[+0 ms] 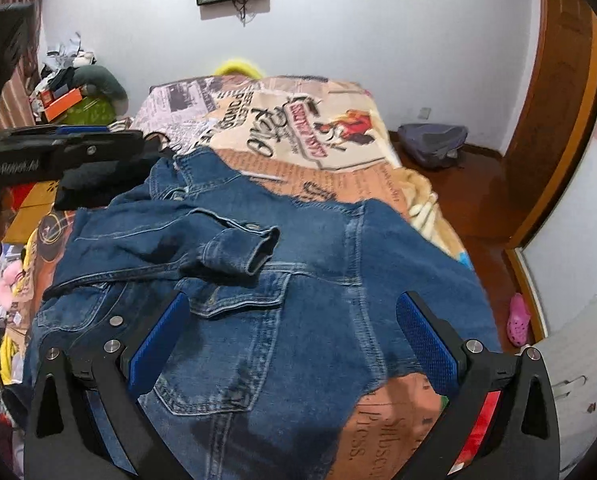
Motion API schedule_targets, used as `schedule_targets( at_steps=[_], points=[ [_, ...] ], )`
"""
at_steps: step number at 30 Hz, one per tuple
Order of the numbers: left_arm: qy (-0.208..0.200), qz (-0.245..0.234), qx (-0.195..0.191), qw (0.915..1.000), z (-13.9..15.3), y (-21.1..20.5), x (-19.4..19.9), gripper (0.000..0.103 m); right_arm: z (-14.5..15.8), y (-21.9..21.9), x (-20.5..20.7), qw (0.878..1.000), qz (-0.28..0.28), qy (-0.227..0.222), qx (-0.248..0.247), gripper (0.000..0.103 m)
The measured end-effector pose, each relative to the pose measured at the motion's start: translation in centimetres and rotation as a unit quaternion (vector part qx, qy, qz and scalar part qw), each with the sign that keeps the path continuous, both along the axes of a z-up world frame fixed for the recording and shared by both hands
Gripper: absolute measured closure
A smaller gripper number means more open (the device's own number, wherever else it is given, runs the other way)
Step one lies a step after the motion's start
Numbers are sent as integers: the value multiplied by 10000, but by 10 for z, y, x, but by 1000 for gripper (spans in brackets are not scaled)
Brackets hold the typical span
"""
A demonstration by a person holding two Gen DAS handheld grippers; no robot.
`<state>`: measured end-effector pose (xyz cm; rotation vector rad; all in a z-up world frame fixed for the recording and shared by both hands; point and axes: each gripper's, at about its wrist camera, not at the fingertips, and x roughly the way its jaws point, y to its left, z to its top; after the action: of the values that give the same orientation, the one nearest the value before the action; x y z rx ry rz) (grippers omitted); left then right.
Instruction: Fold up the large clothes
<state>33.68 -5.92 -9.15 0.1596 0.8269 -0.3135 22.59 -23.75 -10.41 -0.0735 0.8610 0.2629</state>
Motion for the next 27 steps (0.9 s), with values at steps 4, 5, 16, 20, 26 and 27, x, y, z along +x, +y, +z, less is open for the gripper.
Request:
schedule_targets(
  at_steps=[4, 5, 16, 20, 26, 27],
  points=[
    [55, 374, 389, 9985, -14, 48, -9, 29, -11, 11, 15, 9984, 193, 388, 376, 0],
    [99, 516, 507, 9973, -20, 66, -13, 24, -13, 14, 18, 9977, 238, 459, 448, 0],
    [1020, 1302, 706, 9837, -111, 191, -61, 20, -60, 42, 51, 9652, 18, 1775, 1921, 0],
    [1322, 1307, 601, 9807, -143, 202, -75, 20, -70, 48, 63, 9565, -283, 1936, 2163, 0],
    [1515, 1301, 404, 9790, -177, 201, -85, 20, -77, 50, 83, 9547, -675, 1855, 2228, 1],
    [1541, 1352, 311, 9783, -181, 203, -86, 19, -76, 51, 85, 9583, -773, 1732, 2139, 9]
  ],
)
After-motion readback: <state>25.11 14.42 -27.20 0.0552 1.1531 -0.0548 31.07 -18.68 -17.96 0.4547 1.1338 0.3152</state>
